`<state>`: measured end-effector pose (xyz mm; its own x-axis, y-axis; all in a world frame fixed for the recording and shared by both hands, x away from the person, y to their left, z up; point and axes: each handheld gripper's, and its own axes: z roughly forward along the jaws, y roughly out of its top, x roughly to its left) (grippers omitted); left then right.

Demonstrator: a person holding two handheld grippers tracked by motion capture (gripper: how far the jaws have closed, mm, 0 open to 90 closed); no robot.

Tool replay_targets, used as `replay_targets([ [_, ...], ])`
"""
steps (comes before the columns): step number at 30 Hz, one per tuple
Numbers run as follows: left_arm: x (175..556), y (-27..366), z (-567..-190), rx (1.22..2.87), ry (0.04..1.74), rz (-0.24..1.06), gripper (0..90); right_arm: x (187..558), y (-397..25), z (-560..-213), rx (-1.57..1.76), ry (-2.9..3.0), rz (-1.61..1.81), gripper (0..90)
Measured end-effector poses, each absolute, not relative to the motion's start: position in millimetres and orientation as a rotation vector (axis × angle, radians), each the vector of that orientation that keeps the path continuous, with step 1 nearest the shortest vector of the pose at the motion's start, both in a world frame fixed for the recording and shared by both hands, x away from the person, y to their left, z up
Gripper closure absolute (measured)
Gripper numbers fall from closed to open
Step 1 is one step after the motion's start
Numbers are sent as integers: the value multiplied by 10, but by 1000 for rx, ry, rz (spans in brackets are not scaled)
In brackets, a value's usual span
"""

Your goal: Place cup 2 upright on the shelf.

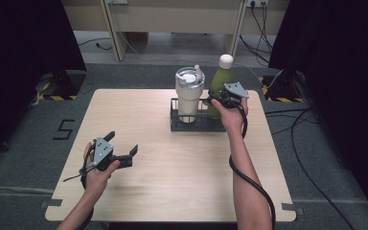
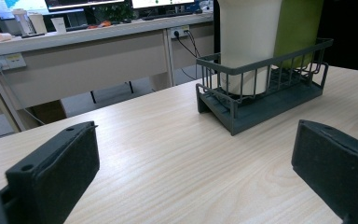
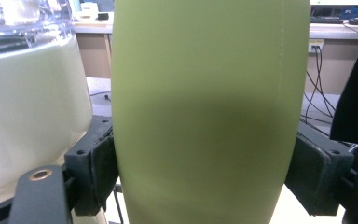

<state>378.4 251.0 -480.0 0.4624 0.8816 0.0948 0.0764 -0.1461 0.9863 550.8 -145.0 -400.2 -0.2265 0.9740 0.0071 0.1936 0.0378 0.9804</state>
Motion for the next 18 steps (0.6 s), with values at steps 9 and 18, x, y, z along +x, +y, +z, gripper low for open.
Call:
replay_targets([
  [9, 3788, 2500, -4807, 1566, 863, 874, 1, 5529, -1440, -4062, 1235, 1544, 1252, 210],
  [18, 3791, 2491, -4814, 1573, 858, 872, 1, 5535, -1424, -4110, 1237, 1549, 1247, 210],
])
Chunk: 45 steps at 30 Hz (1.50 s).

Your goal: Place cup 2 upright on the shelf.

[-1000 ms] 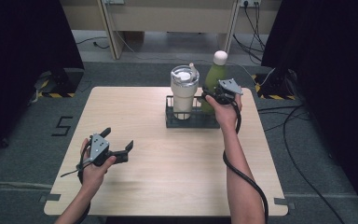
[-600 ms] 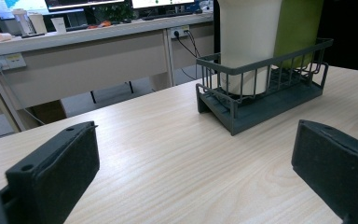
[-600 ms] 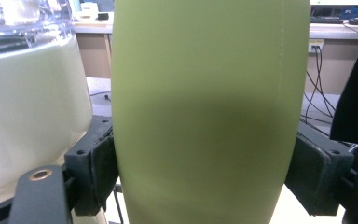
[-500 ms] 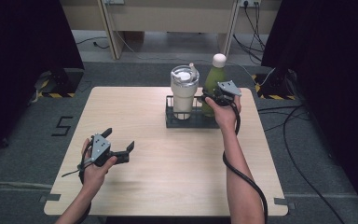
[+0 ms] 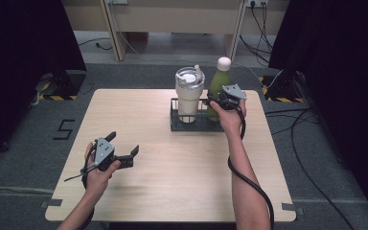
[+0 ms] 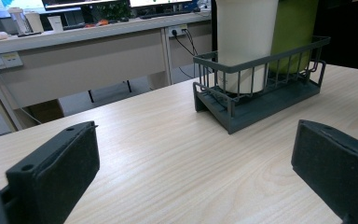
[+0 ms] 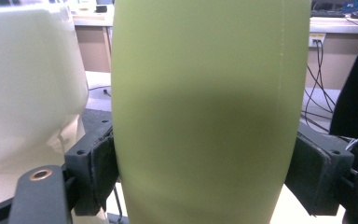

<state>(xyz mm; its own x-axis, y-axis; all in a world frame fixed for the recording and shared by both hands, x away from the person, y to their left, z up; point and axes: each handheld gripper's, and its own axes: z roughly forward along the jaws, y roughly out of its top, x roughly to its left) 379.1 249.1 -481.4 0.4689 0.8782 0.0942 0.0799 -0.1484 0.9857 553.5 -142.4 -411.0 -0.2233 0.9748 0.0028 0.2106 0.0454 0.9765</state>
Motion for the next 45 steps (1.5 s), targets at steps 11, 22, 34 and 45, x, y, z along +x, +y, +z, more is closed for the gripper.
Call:
replay_targets([
  [11, 3789, 2494, -4813, 1574, 857, 872, 1, 5531, -1427, -4125, 1235, 1540, 1253, 208],
  [22, 3792, 2497, -4815, 1573, 857, 870, 0, 5525, -1431, -4142, 1222, 1534, 1259, 206],
  [34, 3792, 2505, -4814, 1571, 859, 872, 0, 5526, -1395, -4164, 1223, 1543, 1231, 109],
  [45, 3800, 2508, -4811, 1573, 859, 878, 1, 5462, -1430, -4188, 1211, 1551, 1228, 74],
])
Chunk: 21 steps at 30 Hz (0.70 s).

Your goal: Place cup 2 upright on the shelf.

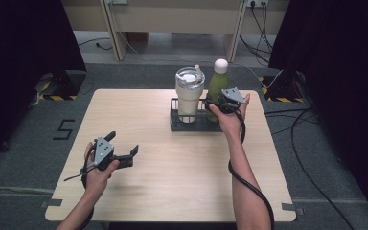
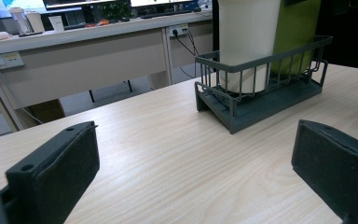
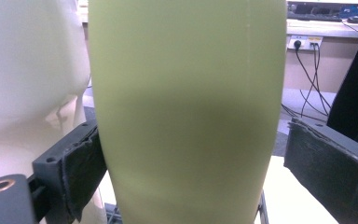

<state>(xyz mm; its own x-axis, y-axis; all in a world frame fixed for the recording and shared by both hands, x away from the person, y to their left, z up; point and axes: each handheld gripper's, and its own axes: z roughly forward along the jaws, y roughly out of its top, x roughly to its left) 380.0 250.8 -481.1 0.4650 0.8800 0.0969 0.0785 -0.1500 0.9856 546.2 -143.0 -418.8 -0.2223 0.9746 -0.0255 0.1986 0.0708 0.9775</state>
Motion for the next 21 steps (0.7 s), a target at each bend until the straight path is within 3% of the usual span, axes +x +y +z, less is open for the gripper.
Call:
replay_targets([
  [21, 3812, 2515, -4826, 1576, 873, 881, 0, 5259, -1536, -4127, 1205, 1540, 1259, 53],
])
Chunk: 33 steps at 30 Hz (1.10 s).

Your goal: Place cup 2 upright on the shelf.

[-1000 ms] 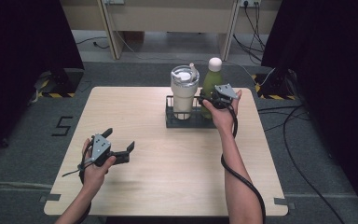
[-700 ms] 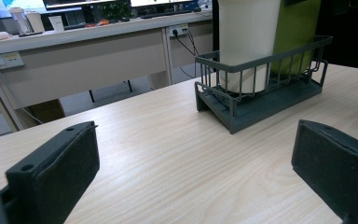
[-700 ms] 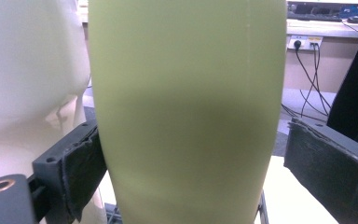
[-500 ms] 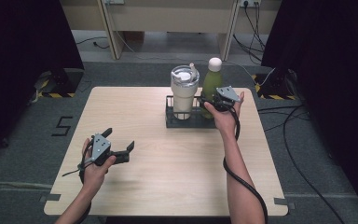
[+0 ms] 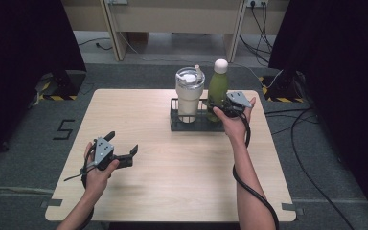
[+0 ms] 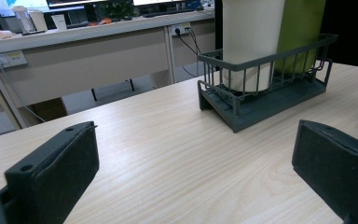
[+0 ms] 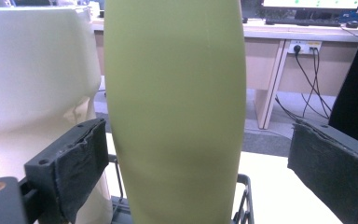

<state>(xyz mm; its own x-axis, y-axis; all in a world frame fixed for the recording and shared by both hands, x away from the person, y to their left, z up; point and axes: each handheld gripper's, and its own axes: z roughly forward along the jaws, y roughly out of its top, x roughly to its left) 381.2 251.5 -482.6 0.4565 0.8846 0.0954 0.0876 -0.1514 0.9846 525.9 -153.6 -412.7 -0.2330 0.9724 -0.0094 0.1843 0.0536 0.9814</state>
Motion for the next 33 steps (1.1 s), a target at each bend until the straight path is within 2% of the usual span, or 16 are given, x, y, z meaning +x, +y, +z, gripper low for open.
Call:
replay_targets([
  [33, 3801, 2498, -4832, 1578, 871, 881, 0, 4866, -1692, -4047, 1163, 1566, 1257, 79],
])
